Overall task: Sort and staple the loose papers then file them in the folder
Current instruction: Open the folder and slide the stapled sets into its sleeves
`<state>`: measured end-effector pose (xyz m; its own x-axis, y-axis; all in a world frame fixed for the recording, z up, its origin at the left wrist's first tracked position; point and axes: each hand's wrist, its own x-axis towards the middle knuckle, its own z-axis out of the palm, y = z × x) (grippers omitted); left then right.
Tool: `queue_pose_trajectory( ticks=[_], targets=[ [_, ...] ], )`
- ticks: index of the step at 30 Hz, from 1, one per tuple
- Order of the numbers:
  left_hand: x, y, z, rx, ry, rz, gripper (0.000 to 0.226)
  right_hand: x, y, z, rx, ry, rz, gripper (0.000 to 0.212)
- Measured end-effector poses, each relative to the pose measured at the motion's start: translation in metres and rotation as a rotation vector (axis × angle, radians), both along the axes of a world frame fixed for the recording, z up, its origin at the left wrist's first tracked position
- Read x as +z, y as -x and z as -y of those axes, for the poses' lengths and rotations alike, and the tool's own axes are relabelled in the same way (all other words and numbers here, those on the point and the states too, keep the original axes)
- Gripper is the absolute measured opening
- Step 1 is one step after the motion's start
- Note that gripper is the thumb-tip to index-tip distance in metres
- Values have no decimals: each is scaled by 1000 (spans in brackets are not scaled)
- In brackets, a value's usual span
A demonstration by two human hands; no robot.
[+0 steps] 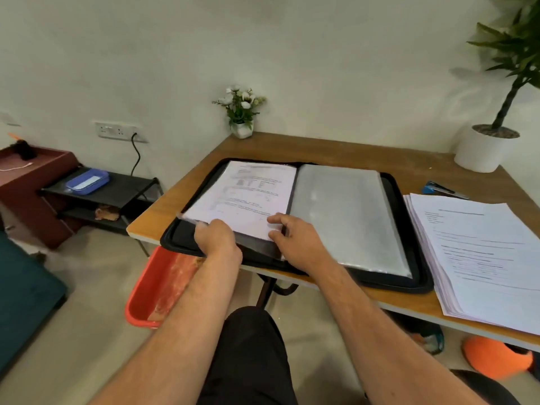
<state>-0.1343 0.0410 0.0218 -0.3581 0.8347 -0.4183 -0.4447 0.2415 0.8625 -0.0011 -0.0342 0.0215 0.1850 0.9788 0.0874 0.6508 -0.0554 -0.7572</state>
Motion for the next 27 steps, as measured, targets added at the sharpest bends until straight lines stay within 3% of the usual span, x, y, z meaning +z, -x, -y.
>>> queue_pose_trajectory(
  ticks=[2, 4, 7, 11, 14, 19, 27],
  targets=[
    [-1, 6, -2, 16, 69, -36, 43, -4, 3, 1, 46, 34, 92, 35],
    [3, 5, 3, 92, -13, -43, 47, -5, 7, 1, 91, 41, 172, 33],
    [4, -2, 17, 181, -127, -101, 71, -6, 11, 2, 104, 60, 178, 29],
    [6, -9, 31, 157, -266, -392, 90, 0, 10, 5, 74, 41, 125, 28],
    [3, -21, 39, 21, -369, -646, 82, 4, 3, 11, 31, 9, 65, 27],
    [6, -44, 54, -345, -463, -697, 71, 5, -5, 19, -52, -108, -5, 27],
    [6, -79, 73, -699, -580, -879, 60, 8, -41, 55, -183, -199, -111, 28]
  ],
)
